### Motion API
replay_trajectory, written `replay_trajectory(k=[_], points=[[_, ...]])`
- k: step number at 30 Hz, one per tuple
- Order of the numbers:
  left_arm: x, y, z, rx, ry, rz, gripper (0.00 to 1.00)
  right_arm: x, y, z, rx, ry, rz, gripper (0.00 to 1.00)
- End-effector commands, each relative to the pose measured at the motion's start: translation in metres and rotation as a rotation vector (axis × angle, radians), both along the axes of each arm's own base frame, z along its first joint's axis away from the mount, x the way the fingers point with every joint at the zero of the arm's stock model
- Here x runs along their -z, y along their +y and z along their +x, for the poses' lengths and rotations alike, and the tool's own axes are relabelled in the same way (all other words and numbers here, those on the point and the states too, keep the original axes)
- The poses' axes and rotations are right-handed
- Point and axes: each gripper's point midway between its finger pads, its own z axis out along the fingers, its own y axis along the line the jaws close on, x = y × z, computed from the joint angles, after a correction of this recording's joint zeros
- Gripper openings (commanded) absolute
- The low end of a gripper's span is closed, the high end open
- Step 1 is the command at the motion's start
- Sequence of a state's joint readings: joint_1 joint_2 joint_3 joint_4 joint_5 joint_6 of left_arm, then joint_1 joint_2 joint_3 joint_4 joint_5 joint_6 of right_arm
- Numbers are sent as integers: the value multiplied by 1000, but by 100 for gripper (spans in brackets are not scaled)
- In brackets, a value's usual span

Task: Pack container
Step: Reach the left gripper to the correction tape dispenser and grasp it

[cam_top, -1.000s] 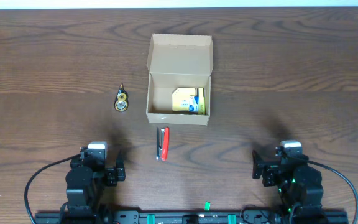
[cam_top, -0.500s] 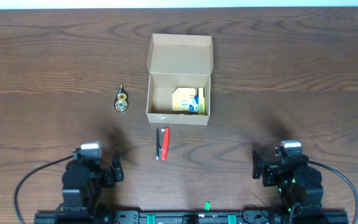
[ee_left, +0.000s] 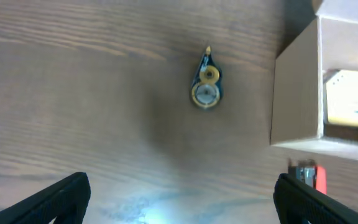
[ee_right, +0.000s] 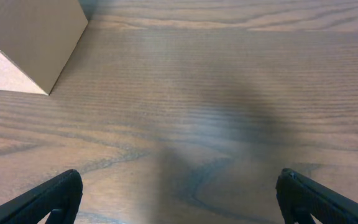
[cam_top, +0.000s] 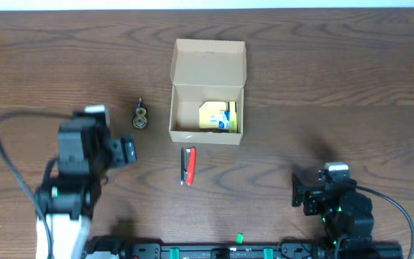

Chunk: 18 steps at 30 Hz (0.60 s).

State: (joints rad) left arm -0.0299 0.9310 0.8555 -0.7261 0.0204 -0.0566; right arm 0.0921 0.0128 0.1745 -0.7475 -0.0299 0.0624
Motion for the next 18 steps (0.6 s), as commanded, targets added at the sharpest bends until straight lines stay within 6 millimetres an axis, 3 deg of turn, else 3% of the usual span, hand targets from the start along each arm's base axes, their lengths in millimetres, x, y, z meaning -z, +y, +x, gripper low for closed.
replay_trajectory(k=[1,10,18], points=[[-10,-5,28,3,21,-23,95,5,2,-1,-18,7,-11,99],[2,-8,75,11,120,-27,95,5,2,-1,-18,7,-11,99],[28,-14,105,24,300,-48,95,5,2,-1,-18,7,-11,99]])
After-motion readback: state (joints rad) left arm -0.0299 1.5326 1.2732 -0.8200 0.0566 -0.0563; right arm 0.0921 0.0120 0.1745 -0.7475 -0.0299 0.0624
